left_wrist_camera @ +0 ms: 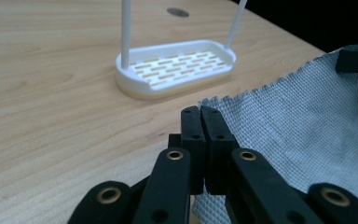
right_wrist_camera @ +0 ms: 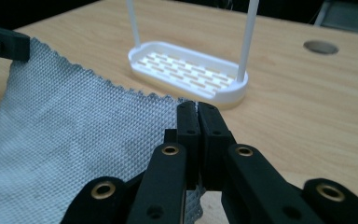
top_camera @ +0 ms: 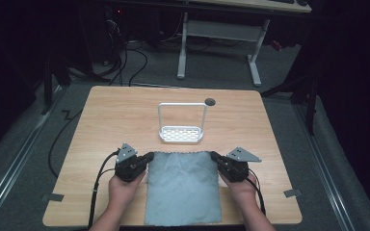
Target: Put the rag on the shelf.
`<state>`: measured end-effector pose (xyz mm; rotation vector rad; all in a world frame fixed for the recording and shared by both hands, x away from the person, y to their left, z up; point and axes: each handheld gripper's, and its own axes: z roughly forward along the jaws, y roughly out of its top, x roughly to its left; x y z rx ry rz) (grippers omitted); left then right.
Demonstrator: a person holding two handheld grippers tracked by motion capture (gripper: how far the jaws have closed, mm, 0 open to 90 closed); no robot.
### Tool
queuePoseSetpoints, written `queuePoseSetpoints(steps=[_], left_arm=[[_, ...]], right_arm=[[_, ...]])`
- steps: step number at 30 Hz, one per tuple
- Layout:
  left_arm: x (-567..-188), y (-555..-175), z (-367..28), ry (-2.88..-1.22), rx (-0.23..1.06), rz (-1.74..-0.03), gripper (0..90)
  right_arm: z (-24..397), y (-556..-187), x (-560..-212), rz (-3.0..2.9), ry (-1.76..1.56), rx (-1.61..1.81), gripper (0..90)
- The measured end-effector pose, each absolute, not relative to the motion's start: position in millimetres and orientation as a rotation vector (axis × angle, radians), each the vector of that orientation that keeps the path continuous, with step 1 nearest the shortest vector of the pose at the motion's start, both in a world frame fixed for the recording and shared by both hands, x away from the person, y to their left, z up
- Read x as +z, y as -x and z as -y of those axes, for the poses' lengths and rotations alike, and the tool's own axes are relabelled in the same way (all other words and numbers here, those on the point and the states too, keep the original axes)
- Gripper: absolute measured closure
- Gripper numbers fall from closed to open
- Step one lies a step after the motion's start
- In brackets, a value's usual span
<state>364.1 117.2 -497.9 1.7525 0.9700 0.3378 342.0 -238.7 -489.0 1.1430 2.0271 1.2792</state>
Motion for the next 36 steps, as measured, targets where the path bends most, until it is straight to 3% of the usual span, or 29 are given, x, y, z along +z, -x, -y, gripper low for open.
queuePoseSetpoints(steps=[13,36], left_arm=[[-462,-349,-122,-1.619,0.419,-0.892,89.4],[-384,-364,-115,-1.516,0.548,-0.76,89.8]], right_arm=[[237,-327,-453,-1.877,-1.032,1.383,88.8],[232,-338,-379,-1.731,-0.912,1.488,88.9]])
